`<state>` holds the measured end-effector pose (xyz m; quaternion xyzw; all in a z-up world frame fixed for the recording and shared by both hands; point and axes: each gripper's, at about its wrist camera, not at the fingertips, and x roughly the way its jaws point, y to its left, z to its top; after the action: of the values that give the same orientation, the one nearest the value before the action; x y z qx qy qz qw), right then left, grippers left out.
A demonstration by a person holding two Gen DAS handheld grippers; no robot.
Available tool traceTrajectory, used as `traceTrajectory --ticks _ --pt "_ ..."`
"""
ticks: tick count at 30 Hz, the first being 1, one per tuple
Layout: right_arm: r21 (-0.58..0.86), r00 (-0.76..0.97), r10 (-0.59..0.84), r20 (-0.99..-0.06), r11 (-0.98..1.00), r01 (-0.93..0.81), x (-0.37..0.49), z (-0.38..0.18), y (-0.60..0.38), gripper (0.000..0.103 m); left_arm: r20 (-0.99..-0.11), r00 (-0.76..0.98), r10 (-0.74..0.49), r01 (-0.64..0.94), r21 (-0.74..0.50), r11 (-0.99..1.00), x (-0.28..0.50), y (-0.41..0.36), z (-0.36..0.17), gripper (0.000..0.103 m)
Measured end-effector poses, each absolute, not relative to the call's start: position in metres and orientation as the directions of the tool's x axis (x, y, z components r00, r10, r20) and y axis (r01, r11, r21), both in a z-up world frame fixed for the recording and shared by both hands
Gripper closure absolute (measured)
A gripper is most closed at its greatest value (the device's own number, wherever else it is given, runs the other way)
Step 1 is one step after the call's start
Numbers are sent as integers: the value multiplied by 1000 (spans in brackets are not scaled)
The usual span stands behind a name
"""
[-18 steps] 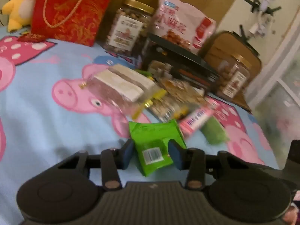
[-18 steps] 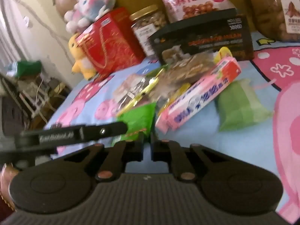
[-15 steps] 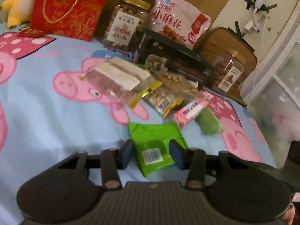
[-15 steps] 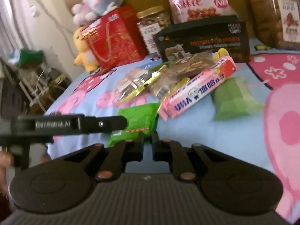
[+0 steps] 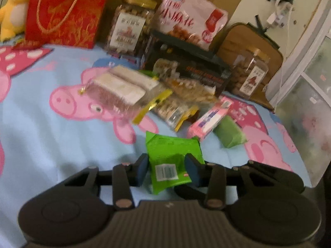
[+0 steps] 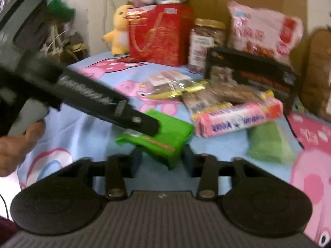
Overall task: Organize snacks
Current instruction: 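Carry the green snack packet in the left tool into the black box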
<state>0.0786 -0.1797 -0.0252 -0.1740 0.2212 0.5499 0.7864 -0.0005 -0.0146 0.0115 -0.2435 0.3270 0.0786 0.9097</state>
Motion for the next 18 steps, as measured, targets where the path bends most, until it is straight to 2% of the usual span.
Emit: traceTrajectory --ticks 6,10,12,18 --pt "-2 348 838 -421 383 -924 101 15 -189 61 -519 855 -25 -194 -363 911 19 -15 64 65" --pt "-71 431 830 -355 436 -897 140 42 -172 61 -457 889 -15 -161 -344 925 75 -10 91 65" --pt "-82 457 821 -342 458 -885 164 51 -162 63 -474 880 -19 -174 -360 917 110 -3 90 64" --pt "-5 488 783 -385 527 -850 249 54 -134 63 -513 858 1 -216 -358 908 196 7 77 64"
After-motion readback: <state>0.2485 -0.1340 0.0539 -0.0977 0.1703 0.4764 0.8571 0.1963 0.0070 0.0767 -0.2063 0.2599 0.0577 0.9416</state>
